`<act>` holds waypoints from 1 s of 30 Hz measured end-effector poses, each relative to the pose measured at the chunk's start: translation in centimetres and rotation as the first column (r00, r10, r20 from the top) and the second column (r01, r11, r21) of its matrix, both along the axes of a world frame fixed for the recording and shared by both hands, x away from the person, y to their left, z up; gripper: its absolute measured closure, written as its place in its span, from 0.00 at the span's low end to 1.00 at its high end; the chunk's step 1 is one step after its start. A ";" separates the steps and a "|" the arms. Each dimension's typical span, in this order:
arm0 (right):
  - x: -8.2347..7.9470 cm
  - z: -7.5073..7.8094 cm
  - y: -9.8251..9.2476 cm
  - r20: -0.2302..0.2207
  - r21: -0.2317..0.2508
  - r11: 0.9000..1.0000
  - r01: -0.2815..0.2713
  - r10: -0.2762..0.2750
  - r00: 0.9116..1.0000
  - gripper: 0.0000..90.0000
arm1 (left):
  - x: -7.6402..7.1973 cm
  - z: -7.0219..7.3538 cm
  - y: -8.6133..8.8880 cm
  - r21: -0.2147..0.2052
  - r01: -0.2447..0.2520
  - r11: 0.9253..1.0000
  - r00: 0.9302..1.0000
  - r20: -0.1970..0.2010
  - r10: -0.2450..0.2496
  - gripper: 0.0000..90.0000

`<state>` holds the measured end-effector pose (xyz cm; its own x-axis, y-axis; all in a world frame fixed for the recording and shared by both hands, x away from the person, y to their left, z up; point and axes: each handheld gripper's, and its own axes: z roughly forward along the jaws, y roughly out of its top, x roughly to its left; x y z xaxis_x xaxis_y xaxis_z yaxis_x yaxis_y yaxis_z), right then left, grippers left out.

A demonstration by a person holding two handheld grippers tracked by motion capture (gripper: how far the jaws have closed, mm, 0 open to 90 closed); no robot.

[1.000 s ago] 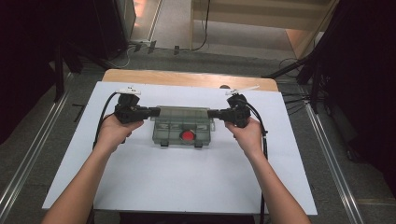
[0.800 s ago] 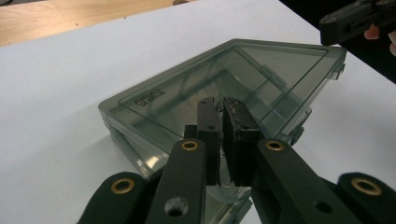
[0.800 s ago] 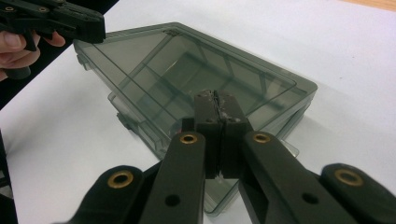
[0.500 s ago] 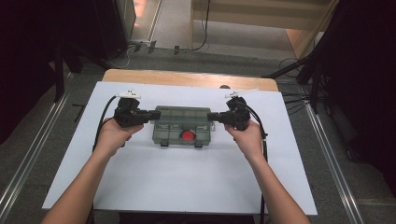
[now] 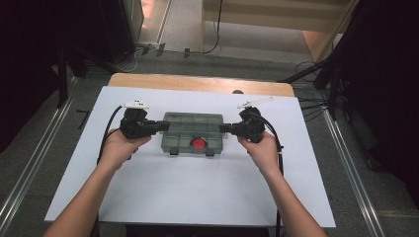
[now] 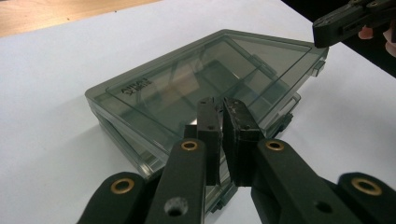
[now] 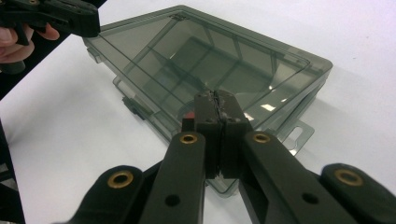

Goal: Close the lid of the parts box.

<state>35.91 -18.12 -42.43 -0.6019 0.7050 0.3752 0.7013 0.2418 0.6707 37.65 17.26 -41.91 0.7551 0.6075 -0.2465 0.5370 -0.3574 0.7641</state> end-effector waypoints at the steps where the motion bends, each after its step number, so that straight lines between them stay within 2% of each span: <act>1: -0.1 0.0 0.0 0.002 0.001 1.000 0.003 -0.003 1.000 1.00 | 0.0 -0.1 0.0 0.001 0.003 1.000 1.000 0.000 -0.003 0.95; 13: -0.4 -0.7 0.0 -0.007 -0.010 1.000 0.006 -0.006 1.000 1.00 | -0.6 -0.8 0.3 0.004 0.001 1.000 1.000 0.015 -0.001 0.95; 17: -0.4 -1.0 0.1 -0.011 -0.013 1.000 0.005 -0.005 1.000 1.00 | -0.6 -1.2 0.6 -0.005 0.000 1.000 1.000 0.002 0.000 0.95; 24: -0.2 -1.7 0.1 -0.017 -0.021 1.000 0.003 -0.003 1.000 1.00 | -0.7 -1.8 0.4 0.004 0.003 1.000 1.000 0.003 -0.003 0.95; 30: 0.0 -2.0 0.1 -0.019 -0.021 1.000 0.007 -0.008 1.000 1.00 | -0.5 -2.4 0.5 -0.010 0.008 1.000 1.000 0.000 -0.008 0.95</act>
<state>35.87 -18.00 -44.43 -0.5895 0.7174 0.3712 0.7156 0.2507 0.6520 37.17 17.81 -44.32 0.7596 0.5994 -0.2526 0.5345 -0.3539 0.7675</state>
